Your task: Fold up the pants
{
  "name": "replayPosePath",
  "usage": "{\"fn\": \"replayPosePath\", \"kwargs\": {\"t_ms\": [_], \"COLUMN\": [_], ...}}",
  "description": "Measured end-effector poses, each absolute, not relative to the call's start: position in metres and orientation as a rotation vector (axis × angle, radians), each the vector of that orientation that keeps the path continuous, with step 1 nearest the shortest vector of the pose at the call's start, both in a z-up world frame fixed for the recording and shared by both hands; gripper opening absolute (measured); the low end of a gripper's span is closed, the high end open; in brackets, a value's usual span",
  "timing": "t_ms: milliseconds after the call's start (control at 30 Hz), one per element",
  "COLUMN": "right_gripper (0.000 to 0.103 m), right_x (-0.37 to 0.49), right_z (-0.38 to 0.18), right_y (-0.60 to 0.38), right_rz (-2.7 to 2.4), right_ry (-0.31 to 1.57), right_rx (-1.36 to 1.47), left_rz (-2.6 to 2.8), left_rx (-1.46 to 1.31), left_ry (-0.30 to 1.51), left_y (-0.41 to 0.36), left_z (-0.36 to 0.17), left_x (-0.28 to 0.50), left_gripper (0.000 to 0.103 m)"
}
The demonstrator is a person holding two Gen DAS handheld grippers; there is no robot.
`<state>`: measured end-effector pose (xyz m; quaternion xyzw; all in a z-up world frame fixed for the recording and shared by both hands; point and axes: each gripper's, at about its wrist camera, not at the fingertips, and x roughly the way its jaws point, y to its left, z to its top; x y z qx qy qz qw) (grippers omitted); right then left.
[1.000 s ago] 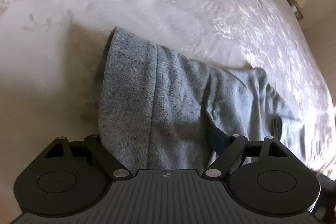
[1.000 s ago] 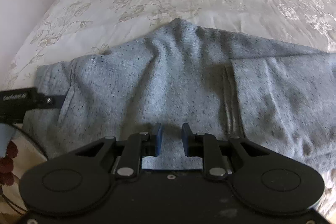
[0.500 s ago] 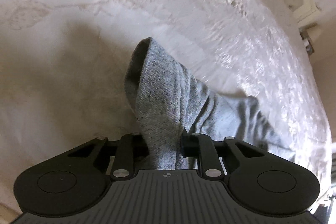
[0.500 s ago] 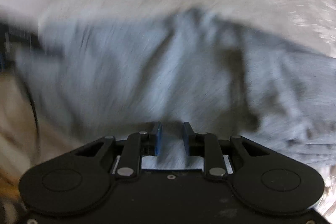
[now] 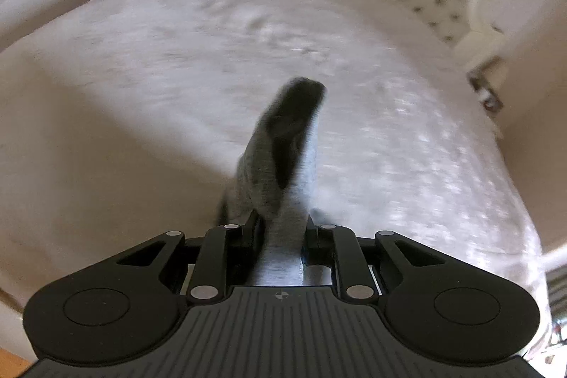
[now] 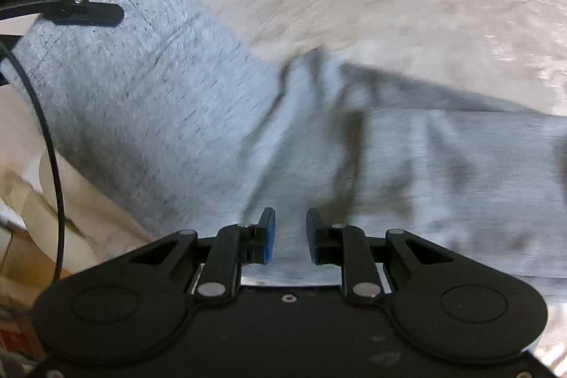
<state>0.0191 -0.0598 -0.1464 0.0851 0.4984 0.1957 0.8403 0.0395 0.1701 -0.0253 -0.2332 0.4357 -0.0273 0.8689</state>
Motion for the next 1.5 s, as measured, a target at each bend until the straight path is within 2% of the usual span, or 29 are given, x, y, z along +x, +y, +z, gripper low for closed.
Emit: {"fn": "replayPosePath", "kwargs": {"t_ms": [133,300,400,533,600,667,867,1000,1133,1200,1233,1267,1300,1333,1500], "right_gripper": [0.022,0.022,0.023,0.027,0.032,0.049,0.083,0.084,0.085,0.078,0.049,0.027,0.025,0.016,0.012], "right_x": [0.026,0.027,0.030,0.032,0.035,0.036,0.061,0.076,0.080,0.082,0.083,0.084,0.083,0.080,0.064], "right_z": [-0.155,-0.175,-0.183,-0.181,-0.178,-0.173,-0.179,-0.196,-0.209,-0.213,-0.213,-0.211,-0.203,-0.192,-0.122], "right_y": [-0.119,-0.189,-0.219,-0.250,-0.262,-0.269,-0.249,-0.226,-0.206,-0.200,-0.196,-0.192,-0.187,-0.183,-0.189], "right_rz": [0.327,0.234,0.185,0.162,0.165,0.192,0.278,0.333,0.377,0.397,0.424,0.432,0.438,0.460,0.534], "right_ry": [1.069,1.134,1.166,1.158,1.131,1.092,1.081,1.166,1.211,1.222,1.238,1.250,1.233,1.206,1.049], "right_rx": [0.196,0.194,0.211,0.248,0.298,0.377,0.450,0.426,0.403,0.421,0.442,0.443,0.410,0.369,0.300], "left_rz": [-0.156,-0.230,-0.275,-0.334,-0.325,-0.273,-0.070,-0.092,-0.117,-0.100,-0.085,-0.068,-0.052,-0.029,0.034], "left_rx": [-0.459,-0.428,-0.411,-0.374,-0.341,-0.305,-0.227,-0.163,-0.197,-0.228,-0.236,-0.244,-0.253,-0.263,-0.295], "left_ry": [0.924,1.066,1.129,1.107,1.077,1.070,1.116,1.237,1.219,1.174,1.153,1.133,1.120,1.109,1.055], "left_y": [0.089,0.000,-0.031,-0.046,-0.042,-0.035,0.001,0.006,0.014,0.023,0.028,0.034,0.039,0.045,0.060], "left_z": [-0.038,-0.100,-0.122,-0.116,-0.111,-0.114,-0.144,-0.184,-0.176,-0.165,-0.159,-0.155,-0.151,-0.147,-0.125], "left_x": [0.056,0.083,0.086,0.076,0.070,0.068,0.071,0.084,0.088,0.080,0.075,0.072,0.069,0.065,0.059], "left_gripper": [0.020,0.024,0.024,0.024,0.024,0.024,0.024,0.024,0.024,0.024,0.024,0.024,0.024,0.024,0.024]}}
